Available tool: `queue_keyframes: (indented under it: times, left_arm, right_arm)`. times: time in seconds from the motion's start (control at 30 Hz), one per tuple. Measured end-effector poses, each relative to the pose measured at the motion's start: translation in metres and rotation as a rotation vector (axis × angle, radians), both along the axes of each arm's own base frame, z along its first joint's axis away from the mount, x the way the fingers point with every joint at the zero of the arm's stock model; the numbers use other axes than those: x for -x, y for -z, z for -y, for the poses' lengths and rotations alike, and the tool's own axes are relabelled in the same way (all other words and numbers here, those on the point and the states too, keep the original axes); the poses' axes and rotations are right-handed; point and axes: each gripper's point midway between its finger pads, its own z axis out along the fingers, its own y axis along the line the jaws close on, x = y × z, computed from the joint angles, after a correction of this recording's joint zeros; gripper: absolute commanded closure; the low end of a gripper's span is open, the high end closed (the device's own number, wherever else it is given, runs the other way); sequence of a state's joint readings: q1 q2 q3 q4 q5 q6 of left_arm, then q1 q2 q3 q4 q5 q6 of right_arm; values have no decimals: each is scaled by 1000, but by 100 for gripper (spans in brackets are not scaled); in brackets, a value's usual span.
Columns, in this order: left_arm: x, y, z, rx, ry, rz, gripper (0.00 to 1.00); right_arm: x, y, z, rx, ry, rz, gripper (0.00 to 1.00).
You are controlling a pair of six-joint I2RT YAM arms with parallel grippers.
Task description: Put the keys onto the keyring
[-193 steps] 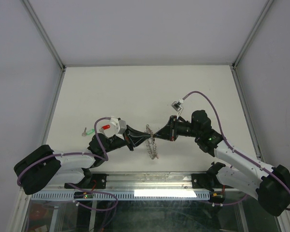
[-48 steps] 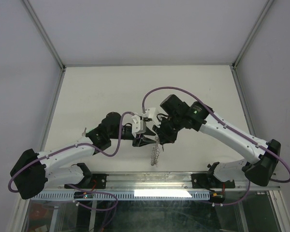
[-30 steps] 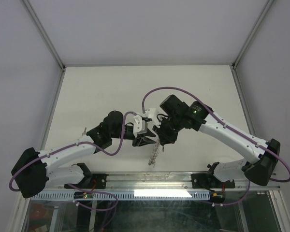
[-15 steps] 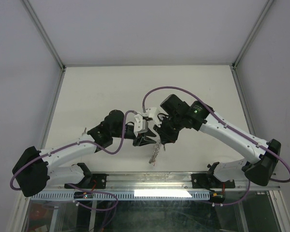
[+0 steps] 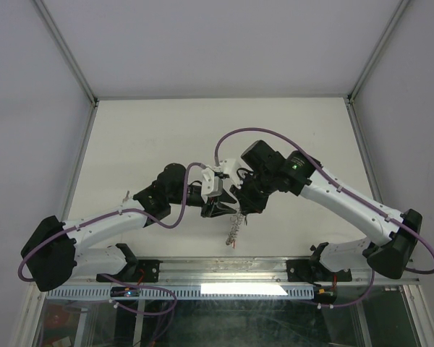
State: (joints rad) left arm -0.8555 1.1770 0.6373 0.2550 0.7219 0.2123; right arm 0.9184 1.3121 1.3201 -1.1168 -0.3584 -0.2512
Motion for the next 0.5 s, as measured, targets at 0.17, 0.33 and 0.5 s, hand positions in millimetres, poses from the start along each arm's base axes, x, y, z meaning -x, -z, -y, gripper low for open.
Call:
queue_keyframes:
  times: [0.17,0.33,0.5]
  left_arm:
    - [1,-6,3,28,13,-2,74]
    - [2,-11,6,49,18,-3,85]
    - [4,-12,6,53,30,-14,100]
  right_arm:
    - [-2,-3,-4,-22,2,14,100]
    - [-4,-6,-6,-38,5,25,100]
    - [-6,-6,-6,-41,4,37,100]
